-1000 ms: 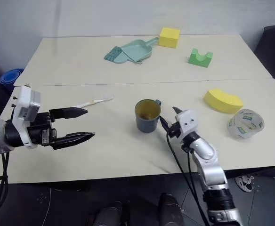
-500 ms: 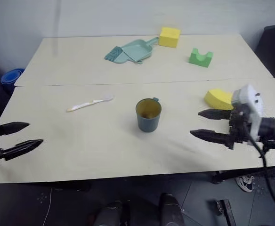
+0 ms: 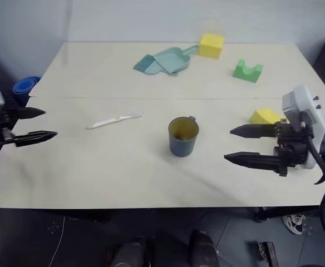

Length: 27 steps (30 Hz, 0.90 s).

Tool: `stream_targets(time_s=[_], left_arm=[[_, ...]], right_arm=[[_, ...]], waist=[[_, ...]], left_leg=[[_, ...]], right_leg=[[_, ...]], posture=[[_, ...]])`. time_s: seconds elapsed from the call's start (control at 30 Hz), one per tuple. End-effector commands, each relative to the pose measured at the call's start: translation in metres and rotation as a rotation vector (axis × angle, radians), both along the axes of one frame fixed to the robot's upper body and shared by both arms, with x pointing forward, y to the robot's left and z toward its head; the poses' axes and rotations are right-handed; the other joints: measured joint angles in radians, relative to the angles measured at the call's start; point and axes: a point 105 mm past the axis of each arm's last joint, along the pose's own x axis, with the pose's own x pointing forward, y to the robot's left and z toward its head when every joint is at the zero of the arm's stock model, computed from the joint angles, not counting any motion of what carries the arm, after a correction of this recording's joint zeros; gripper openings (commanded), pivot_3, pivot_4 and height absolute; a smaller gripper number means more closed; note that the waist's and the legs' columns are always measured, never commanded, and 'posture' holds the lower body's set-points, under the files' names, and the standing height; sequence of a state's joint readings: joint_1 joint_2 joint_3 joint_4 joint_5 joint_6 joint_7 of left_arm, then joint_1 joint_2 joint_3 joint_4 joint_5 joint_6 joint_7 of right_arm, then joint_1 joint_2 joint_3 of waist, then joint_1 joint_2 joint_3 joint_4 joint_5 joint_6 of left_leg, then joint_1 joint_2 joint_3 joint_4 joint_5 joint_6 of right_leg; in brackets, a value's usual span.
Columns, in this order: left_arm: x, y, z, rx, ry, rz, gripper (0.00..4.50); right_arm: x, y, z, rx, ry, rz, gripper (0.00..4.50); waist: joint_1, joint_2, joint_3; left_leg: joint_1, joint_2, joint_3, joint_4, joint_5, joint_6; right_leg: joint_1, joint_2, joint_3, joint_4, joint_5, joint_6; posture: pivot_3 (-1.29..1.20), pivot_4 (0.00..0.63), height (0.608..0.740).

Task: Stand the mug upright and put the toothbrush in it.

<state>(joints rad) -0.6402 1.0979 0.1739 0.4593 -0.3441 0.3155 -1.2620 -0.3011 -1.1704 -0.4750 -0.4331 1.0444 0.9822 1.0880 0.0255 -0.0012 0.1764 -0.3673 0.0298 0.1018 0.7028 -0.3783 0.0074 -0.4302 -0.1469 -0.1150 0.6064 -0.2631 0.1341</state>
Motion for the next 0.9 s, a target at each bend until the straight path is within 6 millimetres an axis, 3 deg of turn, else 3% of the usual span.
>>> stream_targets(time_s=[0.03,0.17,0.3,0.53,0.73,0.83,0.9], left_arm=[[0.034,-0.009,-0.012,0.108,0.053,-0.043,4.5],[0.065,-0.028,-0.018,0.132,0.054,-0.037,4.5],[0.088,-0.054,-0.037,0.183,0.064,-0.02,4.5],[0.109,-0.074,-0.057,0.211,0.068,0.08,4.5],[0.109,-0.079,-0.074,0.246,0.122,0.095,4.5],[0.103,-0.082,-0.08,0.223,0.18,0.051,3.95],[0.102,-0.082,-0.08,0.219,0.192,0.042,3.34]], right_arm=[[-0.018,0.004,0.02,0.007,-0.076,-0.012,3.89],[-0.03,0.006,0.025,0.024,-0.086,-0.048,3.89],[-0.04,0.004,0.025,0.014,-0.083,-0.112,3.89],[-0.056,0.003,0.028,0.014,-0.083,-0.177,3.89],[-0.062,0.004,0.032,0.021,-0.079,-0.202,3.89],[-0.063,0.004,0.034,0.016,-0.082,-0.216,3.93],[-0.063,0.004,0.035,0.023,-0.081,-0.22,3.93]], waist=[[0.0,-0.001,0.0],[-0.001,-0.007,0.001],[-0.008,-0.012,0.001],[-0.001,-0.015,0.002],[0.001,-0.016,0.001],[0.0,-0.016,0.001],[0.0,-0.016,0.001]], left_leg=[[0.0,0.0,0.0,0.0,0.0,0.0],[-0.001,0.0,-0.001,0.001,0.0,0.001],[-0.001,0.0,-0.001,0.001,-0.001,0.001],[-0.002,0.0,-0.002,0.004,-0.001,0.002],[-0.002,0.0,-0.003,0.006,-0.001,0.002],[-0.002,0.0,-0.003,0.007,-0.001,0.003],[-0.002,0.0,-0.003,0.007,-0.001,0.003]], right_leg=[[0.0,0.0,-0.002,0.0,0.0,0.001],[0.0,0.0,-0.003,0.0,0.002,0.003],[0.001,-0.001,-0.003,0.0,0.002,0.003],[0.001,-0.002,-0.004,0.0,0.002,0.004],[0.002,-0.002,-0.004,0.0,0.003,0.004],[0.002,-0.002,-0.004,0.001,0.003,0.004],[0.002,-0.002,-0.004,0.001,0.003,0.004]], posture=[[0.0,0.15,0.74],[0.0,0.15,0.74],[0.0,0.15,0.74],[0.0,0.15,0.74],[0.0,0.15,0.74],[0.0,0.15,0.74],[0.0,0.15,0.74]])
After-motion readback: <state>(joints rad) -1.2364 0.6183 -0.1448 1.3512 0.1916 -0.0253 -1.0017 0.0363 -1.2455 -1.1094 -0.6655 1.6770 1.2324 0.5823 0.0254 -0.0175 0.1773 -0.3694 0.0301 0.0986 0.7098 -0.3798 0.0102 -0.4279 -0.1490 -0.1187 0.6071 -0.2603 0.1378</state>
